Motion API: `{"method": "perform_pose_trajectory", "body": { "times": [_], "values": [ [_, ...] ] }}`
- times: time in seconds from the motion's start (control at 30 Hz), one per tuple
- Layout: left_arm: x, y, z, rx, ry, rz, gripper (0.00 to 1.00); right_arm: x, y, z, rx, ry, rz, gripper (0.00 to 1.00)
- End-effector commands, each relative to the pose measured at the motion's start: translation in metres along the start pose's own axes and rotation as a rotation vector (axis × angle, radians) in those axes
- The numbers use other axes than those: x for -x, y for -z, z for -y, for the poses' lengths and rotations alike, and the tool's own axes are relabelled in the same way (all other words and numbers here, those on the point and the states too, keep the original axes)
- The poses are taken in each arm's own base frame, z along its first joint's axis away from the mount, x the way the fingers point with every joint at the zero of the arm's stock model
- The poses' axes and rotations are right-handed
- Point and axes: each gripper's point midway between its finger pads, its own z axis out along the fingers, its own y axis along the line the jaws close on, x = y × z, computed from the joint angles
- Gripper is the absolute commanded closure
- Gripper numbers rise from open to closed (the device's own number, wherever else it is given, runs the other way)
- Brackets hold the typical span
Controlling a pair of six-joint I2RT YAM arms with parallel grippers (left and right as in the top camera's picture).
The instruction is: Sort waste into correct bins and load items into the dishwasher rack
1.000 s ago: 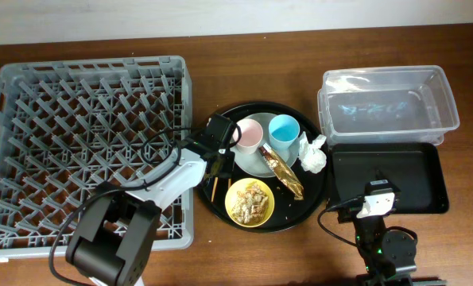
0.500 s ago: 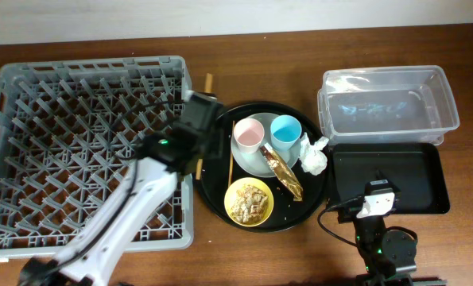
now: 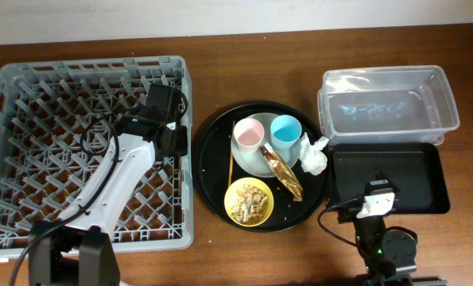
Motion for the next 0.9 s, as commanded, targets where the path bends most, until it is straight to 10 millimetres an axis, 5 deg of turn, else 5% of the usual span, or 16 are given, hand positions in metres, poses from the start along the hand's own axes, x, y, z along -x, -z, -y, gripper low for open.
{"method": "perform_pose_trajectory", "body": {
  "times": [0.0,0.07,0.13,0.17,0.2,0.4,0.53,0.7,0.87],
  "values": [
    [0.024,0.034,0.001,-0.025,0.007,0.082,0.55,-0.003,0.0,0.001,-0.006,-0.004,-0.007,0.01],
    [0.028,0.078,0.031,-0.232,-0.002,0.12,0.55,-0.003,0.0,0.001,-0.006,-0.004,-0.007,0.01],
    [0.007,0.101,0.071,-0.378,-0.044,0.081,0.75,-0.003,0.0,0.001,-0.007,-0.004,-0.007,0.01],
    [-0.008,0.087,0.08,-0.307,-0.05,0.053,0.92,-0.003,0.0,0.001,-0.007,-0.004,-0.007,0.01],
    [-0.02,0.076,0.086,-0.256,-0.076,0.029,0.99,-0.003,0.0,0.001,-0.007,-0.004,-0.007,0.01],
    [-0.087,0.012,0.119,-0.163,-0.208,-0.214,0.99,-0.003,0.0,0.001,-0.007,-0.004,-0.007,0.01],
    [-0.122,0.004,0.144,-0.227,-0.262,-0.343,0.99,-0.003,0.0,0.001,-0.007,-0.004,-0.007,0.01],
    [-0.134,-0.019,0.136,-0.131,-0.298,-0.384,0.99,-0.003,0.0,0.001,-0.007,-0.004,-0.007,0.01],
    [-0.126,0.005,0.157,-0.261,-0.279,-0.361,1.0,-0.003,0.0,0.001,-0.007,-0.004,-0.007,0.01]
  ]
}}
